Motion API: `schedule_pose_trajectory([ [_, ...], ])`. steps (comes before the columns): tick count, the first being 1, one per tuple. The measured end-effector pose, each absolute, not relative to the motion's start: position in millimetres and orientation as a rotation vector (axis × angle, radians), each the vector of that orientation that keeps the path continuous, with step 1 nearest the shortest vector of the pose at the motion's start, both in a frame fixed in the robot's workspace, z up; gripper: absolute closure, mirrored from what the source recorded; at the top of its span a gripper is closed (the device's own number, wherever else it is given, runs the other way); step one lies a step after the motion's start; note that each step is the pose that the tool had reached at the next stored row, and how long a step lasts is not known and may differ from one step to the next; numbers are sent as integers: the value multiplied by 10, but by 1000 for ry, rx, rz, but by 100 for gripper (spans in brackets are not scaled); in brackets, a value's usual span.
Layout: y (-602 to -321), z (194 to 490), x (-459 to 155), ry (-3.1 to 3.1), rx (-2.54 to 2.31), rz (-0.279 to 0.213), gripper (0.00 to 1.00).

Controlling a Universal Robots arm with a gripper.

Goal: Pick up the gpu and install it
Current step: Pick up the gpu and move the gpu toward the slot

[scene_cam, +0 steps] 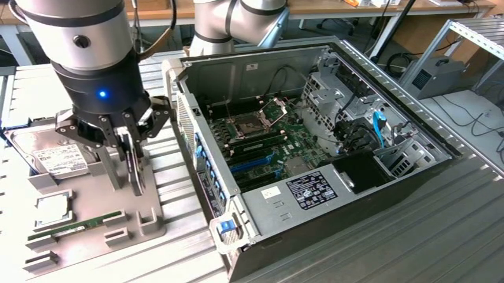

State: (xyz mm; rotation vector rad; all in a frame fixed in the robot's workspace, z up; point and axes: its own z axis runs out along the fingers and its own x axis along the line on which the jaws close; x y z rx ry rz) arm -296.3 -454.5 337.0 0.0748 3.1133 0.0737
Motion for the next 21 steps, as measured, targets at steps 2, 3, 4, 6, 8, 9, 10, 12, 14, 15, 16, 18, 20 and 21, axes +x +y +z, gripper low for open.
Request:
schedule_pose_trajectory([
  [2,-4545,3432,-2961,3113,75,74,73],
  [3,-4545,3470,-2960,3113,75,74,73],
  [4,-4545,3498,-2960,3113,75,74,73],
  [6,-4545,3565,-2957,3113,75,74,73],
  [8,-4545,3640,-2955,3113,75,74,73],
  [9,-4545,3668,-2954,3113,75,74,73],
  [10,-4545,3693,-2954,3113,75,74,73],
  [12,-4545,3778,-2951,3113,75,74,73],
  [14,-4545,3844,-2949,3113,75,74,73],
  [15,-4545,3877,-2948,3113,75,74,73],
  [16,-4545,3907,-2948,3113,75,74,73],
  [18,-4545,3985,-2946,3113,75,74,73],
  [20,-4545,4044,-2945,3113,75,74,73],
  [21,-4545,4072,-2944,3113,75,74,73],
])
